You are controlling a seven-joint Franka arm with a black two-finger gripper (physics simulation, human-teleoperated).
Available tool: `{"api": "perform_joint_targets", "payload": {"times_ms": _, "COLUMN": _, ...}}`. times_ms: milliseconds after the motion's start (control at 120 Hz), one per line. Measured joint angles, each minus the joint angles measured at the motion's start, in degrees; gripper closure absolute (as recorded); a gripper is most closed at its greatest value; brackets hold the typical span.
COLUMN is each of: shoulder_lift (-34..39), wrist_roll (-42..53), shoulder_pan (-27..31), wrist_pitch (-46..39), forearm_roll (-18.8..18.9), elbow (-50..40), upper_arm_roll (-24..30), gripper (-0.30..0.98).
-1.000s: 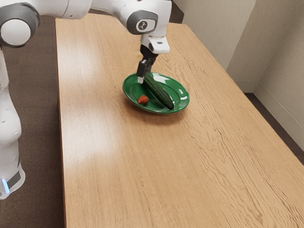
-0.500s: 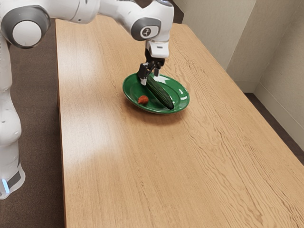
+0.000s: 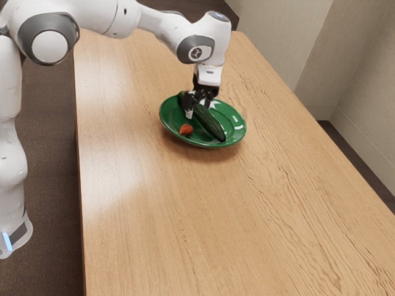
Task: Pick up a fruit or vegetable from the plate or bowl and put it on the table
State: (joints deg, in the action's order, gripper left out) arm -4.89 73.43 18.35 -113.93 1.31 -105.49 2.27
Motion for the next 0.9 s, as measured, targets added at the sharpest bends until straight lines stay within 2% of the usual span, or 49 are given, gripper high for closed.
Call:
{"api": "perform_joint_targets", "payload": {"times_ms": 375, "shoulder_lift": -1.4, "wrist_roll": 2.3, "shoulder_pan": 0.2, "wrist_pitch": -0.9, "forearm_roll": 0.0, "elbow": 0.0, "upper_arm_roll": -0.1, "gripper": 0.01}}
{"api": "perform_joint_targets", "payload": {"times_ms": 625, "shoulder_lift": -1.6, "wrist_roll": 3.2, "shoulder_pan": 0.2, "wrist_pitch": -1.7, "forearm_roll": 0.1, "elbow": 0.0, "upper_arm_roll": -0.2, "gripper": 0.42}}
{"api": "perform_joint_targets", "payload": {"times_ms": 725, "shoulder_lift": -1.5, "wrist_roll": 3.5, "shoulder_pan": 0.2, "wrist_pitch": -2.0, "forearm_roll": 0.2, "elbow": 0.0, "upper_arm_roll": -0.2, "gripper": 0.50}}
{"api": "perform_joint_targets", "payload": {"times_ms": 900, "shoulder_lift": -0.9, "wrist_roll": 4.0, "shoulder_pan": 0.2, "wrist_pitch": -2.0, "forearm_roll": 0.2, "elbow": 1.7, "upper_arm_roll": 0.0, "gripper": 0.50}}
